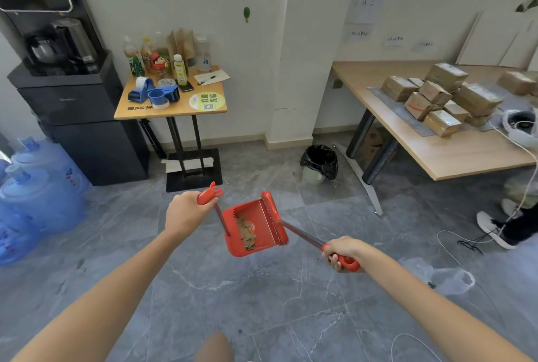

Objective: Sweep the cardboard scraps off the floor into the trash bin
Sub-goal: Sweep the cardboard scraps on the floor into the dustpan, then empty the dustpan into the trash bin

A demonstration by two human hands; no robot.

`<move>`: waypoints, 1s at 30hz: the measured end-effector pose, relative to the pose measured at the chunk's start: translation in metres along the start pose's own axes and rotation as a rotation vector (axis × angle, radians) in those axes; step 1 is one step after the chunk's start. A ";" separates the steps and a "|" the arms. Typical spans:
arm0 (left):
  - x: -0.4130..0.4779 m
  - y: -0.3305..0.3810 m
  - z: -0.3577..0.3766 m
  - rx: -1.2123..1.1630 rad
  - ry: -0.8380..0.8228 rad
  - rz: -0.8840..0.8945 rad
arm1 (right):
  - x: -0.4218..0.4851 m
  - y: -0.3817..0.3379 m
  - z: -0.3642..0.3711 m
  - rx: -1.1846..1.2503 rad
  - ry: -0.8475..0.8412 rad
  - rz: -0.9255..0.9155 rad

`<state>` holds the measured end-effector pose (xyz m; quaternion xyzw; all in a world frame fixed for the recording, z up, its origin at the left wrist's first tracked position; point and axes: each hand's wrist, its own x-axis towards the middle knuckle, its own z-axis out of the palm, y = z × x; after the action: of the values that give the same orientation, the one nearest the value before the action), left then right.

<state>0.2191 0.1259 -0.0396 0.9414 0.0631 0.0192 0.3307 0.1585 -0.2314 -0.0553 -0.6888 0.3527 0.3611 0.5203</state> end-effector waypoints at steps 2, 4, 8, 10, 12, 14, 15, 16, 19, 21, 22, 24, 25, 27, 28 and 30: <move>0.017 0.007 0.005 -0.001 -0.012 0.010 | 0.009 -0.011 -0.006 0.008 0.002 0.009; 0.035 0.011 0.011 0.011 -0.029 0.017 | 0.021 -0.022 -0.011 0.038 -0.006 0.027; 0.086 0.014 0.023 0.040 -0.072 0.027 | 0.047 -0.050 -0.021 0.103 -0.012 0.065; 0.113 0.015 0.027 0.041 -0.083 0.034 | 0.059 -0.066 -0.025 0.121 -0.009 0.072; 0.140 0.016 0.032 0.039 -0.099 0.040 | 0.070 -0.083 -0.029 0.150 -0.003 0.087; 0.166 0.018 0.036 0.035 -0.120 0.046 | 0.078 -0.100 -0.033 0.181 -0.003 0.110; 0.178 0.019 0.037 0.036 -0.131 0.054 | 0.081 -0.109 -0.036 0.193 -0.001 0.115; 0.190 0.022 0.039 0.042 -0.145 0.064 | 0.084 -0.119 -0.039 0.207 0.004 0.118; 0.228 0.034 0.041 0.060 -0.173 0.105 | 0.093 -0.146 -0.048 0.248 0.007 0.126; 0.250 0.041 0.044 0.071 -0.186 0.126 | 0.102 -0.161 -0.057 0.288 0.007 0.129; 0.259 0.044 0.046 0.075 -0.195 0.137 | 0.106 -0.167 -0.061 0.304 0.007 0.133; 0.275 0.051 0.051 0.079 -0.211 0.159 | 0.115 -0.176 -0.070 0.325 0.004 0.140; 0.283 0.055 0.054 0.082 -0.215 0.168 | 0.119 -0.180 -0.075 0.334 0.000 0.141; 0.301 0.063 0.062 0.090 -0.218 0.183 | 0.126 -0.190 -0.086 0.357 -0.008 0.138; 0.310 0.066 0.067 0.097 -0.220 0.186 | 0.129 -0.195 -0.092 0.365 -0.009 0.142; 0.327 0.072 0.079 0.106 -0.227 0.175 | 0.138 -0.206 -0.105 0.363 -0.014 0.159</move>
<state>0.5574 0.0646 -0.0578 0.9556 -0.0561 -0.0618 0.2825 0.4177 -0.3057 -0.0584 -0.5511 0.4616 0.3361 0.6085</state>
